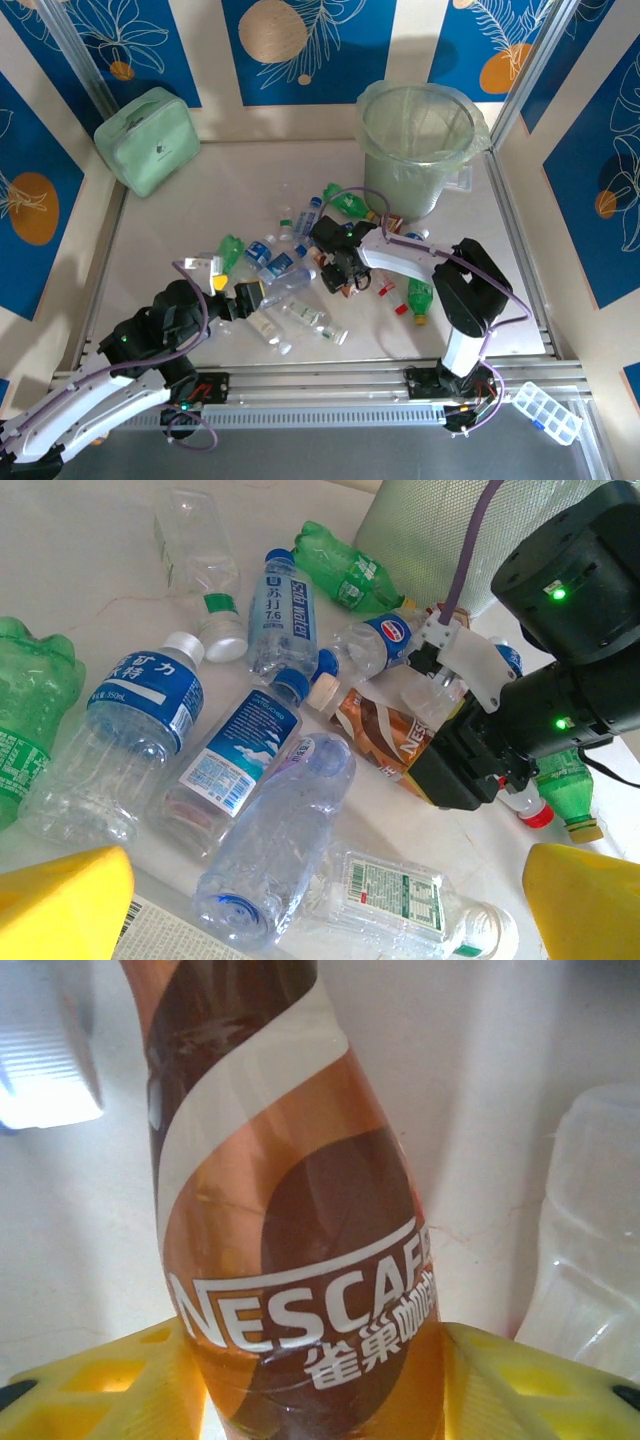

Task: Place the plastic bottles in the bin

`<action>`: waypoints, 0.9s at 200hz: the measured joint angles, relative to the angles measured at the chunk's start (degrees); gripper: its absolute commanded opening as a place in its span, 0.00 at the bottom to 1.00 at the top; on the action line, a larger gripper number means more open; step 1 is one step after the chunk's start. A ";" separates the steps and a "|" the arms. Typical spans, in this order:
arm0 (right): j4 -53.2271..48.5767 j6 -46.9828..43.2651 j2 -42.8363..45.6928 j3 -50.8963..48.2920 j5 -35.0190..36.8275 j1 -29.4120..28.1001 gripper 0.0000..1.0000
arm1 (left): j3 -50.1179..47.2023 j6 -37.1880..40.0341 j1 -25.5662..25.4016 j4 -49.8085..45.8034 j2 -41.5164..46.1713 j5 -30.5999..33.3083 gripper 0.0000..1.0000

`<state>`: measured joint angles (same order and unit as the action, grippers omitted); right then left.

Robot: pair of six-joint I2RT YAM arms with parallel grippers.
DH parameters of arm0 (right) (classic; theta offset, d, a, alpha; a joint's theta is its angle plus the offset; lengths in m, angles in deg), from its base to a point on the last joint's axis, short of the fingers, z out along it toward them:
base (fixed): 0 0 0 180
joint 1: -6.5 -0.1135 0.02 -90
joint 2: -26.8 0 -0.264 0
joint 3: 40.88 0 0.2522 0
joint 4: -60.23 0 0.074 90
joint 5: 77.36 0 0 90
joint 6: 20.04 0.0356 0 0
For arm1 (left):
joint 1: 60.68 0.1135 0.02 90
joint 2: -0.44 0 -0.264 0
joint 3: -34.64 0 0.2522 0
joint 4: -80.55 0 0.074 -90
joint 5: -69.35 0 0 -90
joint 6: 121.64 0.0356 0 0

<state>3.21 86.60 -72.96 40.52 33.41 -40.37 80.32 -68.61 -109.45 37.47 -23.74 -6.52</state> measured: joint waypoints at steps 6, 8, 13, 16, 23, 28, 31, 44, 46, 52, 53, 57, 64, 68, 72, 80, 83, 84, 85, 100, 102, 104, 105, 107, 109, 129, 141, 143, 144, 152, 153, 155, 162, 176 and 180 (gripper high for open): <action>-0.13 -0.09 0.74 -0.04 0.00 -0.52 0.51 | 0.00 0.00 0.00 0.00 0.00 0.00 0.99; -0.20 -0.22 0.94 -0.04 0.00 -0.63 0.51 | 0.00 0.00 0.00 0.00 0.00 0.00 0.99; -0.35 -0.17 1.70 -0.04 0.04 -1.16 0.51 | 0.00 0.00 0.00 0.02 0.00 0.00 0.99; -0.50 -0.17 2.21 -0.04 0.13 -1.42 0.51 | 0.00 0.00 0.00 0.00 0.00 0.00 0.99; -0.90 -0.17 3.43 -0.04 0.28 -2.12 0.51 | 0.00 0.00 0.00 0.00 0.00 0.00 0.99; -1.25 -0.15 4.63 -0.04 0.37 -2.71 0.51 | 0.00 0.00 0.00 0.00 0.00 0.00 0.99; -1.40 -0.15 5.33 -0.04 0.52 -3.06 0.51 | 0.00 0.00 0.00 0.02 0.00 0.00 0.99; -2.27 -0.15 8.22 -0.04 1.29 -4.31 0.50 | 0.00 0.00 0.00 0.02 0.00 0.00 0.99; -2.49 -0.13 8.70 -0.04 1.40 -4.52 0.50 | 0.00 0.00 0.00 0.02 0.00 0.00 0.99; -3.04 -0.11 10.25 -0.04 1.95 -5.14 0.50 | 0.00 0.00 0.00 0.02 0.00 0.00 0.99; -3.10 -0.11 10.45 -0.04 1.99 -5.20 0.50 | 0.00 0.00 0.00 0.02 0.00 0.00 0.99; -3.48 -0.11 11.54 -0.02 2.45 -5.62 0.50 | 0.00 0.00 0.00 0.04 0.00 0.00 0.99; -4.20 -0.07 13.18 0.04 3.17 -6.25 0.50 | 0.00 0.00 0.00 0.07 0.00 -0.02 0.99; -4.61 0.04 13.99 0.15 3.45 -6.58 0.49 | 0.00 0.00 0.00 0.11 0.00 -0.02 0.99; -5.09 0.11 14.99 0.33 3.96 -7.04 0.49 | 0.00 0.00 0.00 0.15 0.00 -0.04 0.99; -6.16 0.26 16.98 0.96 4.83 -7.82 0.49 | 0.00 0.00 0.00 0.20 0.00 -0.09 0.99; -6.56 0.28 17.70 1.31 5.14 -8.07 0.49 | 0.00 0.00 0.00 0.22 0.00 -0.20 0.99; -6.64 0.26 17.86 1.40 5.27 -8.13 0.49 | -0.02 0.00 0.00 0.22 0.00 -0.20 0.99; -6.80 0.28 18.01 1.49 5.35 -8.20 0.49 | 0.00 0.00 0.00 0.22 0.00 -0.20 0.99; -8.74 0.28 21.20 4.85 6.82 -9.18 0.48 | -0.02 0.00 0.00 0.22 0.00 -0.42 0.99; -8.96 0.28 21.70 5.62 7.06 -9.31 0.48 | -0.02 0.00 0.00 0.26 0.00 -0.46 0.99; -9.05 0.22 21.97 6.08 7.30 -9.35 0.48 | -0.02 0.00 0.00 0.28 0.00 -0.50 0.99; -9.14 0.24 22.23 6.58 7.45 -9.42 0.48 | -0.02 0.00 0.00 0.28 0.00 -0.55 0.99; -9.16 0.24 22.51 7.13 7.58 -9.46 0.48 | -0.02 0.00 0.00 0.33 0.00 -0.63 0.99; -9.27 0.15 22.93 7.93 7.76 -9.49 0.48 | -0.02 0.00 0.00 0.37 0.00 -0.70 0.99; -9.20 -0.96 25.81 15.50 9.88 -8.70 0.48 | -0.02 0.00 0.00 0.85 -0.28 -1.20 0.99; -8.74 -1.92 26.67 20.02 10.88 -6.69 0.48 | -0.07 0.00 0.00 1.09 -0.52 -1.44 0.99; -8.72 -2.14 26.80 20.87 10.95 -6.12 0.48 | -0.07 0.00 0.00 1.07 -0.55 -1.51 0.99; -8.66 -2.27 26.82 21.18 10.95 -5.81 0.48 | -0.07 0.00 0.00 1.07 -0.55 -1.53 0.99; -8.13 -2.80 26.88 24.09 11.34 -3.37 0.48 | -0.07 0.00 0.00 1.07 -0.55 -1.70 0.99; -8.11 -2.82 26.88 24.37 11.37 -3.02 0.48 | -0.07 0.00 0.00 1.07 -0.52 -1.70 0.99; -7.98 -2.82 26.84 25.20 11.56 -2.10 0.48 | -0.07 0.00 0.00 1.07 -0.52 -1.70 0.99; -7.82 -2.97 26.49 27.54 11.50 0.90 0.48 | -0.07 0.00 0.00 1.09 -0.52 -1.70 0.99; -7.58 -2.60 24.96 32.33 10.71 8.20 0.48 | -0.35 0.00 0.00 1.36 -0.33 -1.70 0.99; -7.58 -2.19 24.41 33.48 10.21 10.08 0.48 | -0.50 0.00 0.00 1.42 -0.17 -1.68 0.99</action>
<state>-4.38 84.42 -48.55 74.00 43.62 -30.30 79.82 -68.61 -109.45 38.89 -23.92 -8.20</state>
